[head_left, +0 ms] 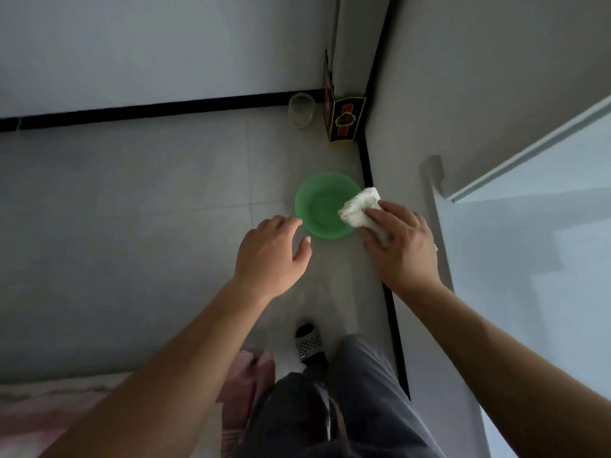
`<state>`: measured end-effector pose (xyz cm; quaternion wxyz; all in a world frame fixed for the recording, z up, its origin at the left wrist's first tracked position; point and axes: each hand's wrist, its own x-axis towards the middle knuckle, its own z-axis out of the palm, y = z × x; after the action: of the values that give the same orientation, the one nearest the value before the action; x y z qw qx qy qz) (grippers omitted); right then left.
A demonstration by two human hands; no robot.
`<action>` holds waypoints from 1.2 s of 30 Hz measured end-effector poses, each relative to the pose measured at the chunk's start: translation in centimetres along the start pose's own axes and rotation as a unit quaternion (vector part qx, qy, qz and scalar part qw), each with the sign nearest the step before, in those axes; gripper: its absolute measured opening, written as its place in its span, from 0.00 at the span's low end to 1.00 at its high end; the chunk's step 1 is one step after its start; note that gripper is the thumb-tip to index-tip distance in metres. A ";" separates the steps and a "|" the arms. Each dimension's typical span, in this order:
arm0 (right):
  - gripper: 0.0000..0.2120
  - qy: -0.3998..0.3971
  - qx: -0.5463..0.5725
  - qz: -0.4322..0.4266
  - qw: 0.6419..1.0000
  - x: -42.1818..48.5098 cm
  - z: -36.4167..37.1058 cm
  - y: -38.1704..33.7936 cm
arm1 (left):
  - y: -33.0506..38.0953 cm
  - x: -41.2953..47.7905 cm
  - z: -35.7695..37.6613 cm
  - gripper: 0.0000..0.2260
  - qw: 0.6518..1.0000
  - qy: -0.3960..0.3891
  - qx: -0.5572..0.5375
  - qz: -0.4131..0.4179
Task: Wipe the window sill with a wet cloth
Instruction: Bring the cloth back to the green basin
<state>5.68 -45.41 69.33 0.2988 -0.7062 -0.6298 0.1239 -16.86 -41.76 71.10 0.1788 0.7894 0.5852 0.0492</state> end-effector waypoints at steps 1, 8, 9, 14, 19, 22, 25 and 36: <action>0.16 -0.002 0.000 0.009 1.000 1.7 0.8 0.3 | -0.4 2.1 -0.1 0.19 1.000 -0.009 0.001 0.002; 0.16 -0.003 0.005 0.088 0.996 11.9 7.1 3.9 | -2.7 17.1 1.5 0.18 0.996 -0.074 0.011 0.047; 0.16 -0.007 0.008 0.099 0.995 13.1 8.2 4.6 | -3.1 19.1 1.9 0.18 0.995 -0.089 0.014 0.052; 0.17 0.010 0.008 0.155 0.988 18.3 13.4 7.4 | -5.4 28.8 5.2 0.18 0.981 -0.155 0.045 0.105; 0.16 0.007 0.002 0.242 0.970 20.8 19.2 9.2 | -7.7 35.9 8.8 0.18 0.961 -0.217 0.043 0.167; 0.18 0.002 0.001 0.303 0.953 21.3 23.7 10.3 | -9.8 40.1 11.7 0.20 0.937 -0.261 0.063 0.223; 0.19 0.020 -0.009 0.373 0.928 21.9 29.0 11.6 | -12.3 44.7 15.4 0.24 0.906 -0.304 0.087 0.283; 0.16 0.050 -0.015 0.462 0.885 19.0 52.5 20.8 | -21.5 52.9 35.5 0.19 0.818 -0.347 0.131 0.439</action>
<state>-2.94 -13.75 19.60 0.2281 -0.9271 -0.2180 0.2025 -9.73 5.47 23.83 0.2247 0.9434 0.0764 -0.2318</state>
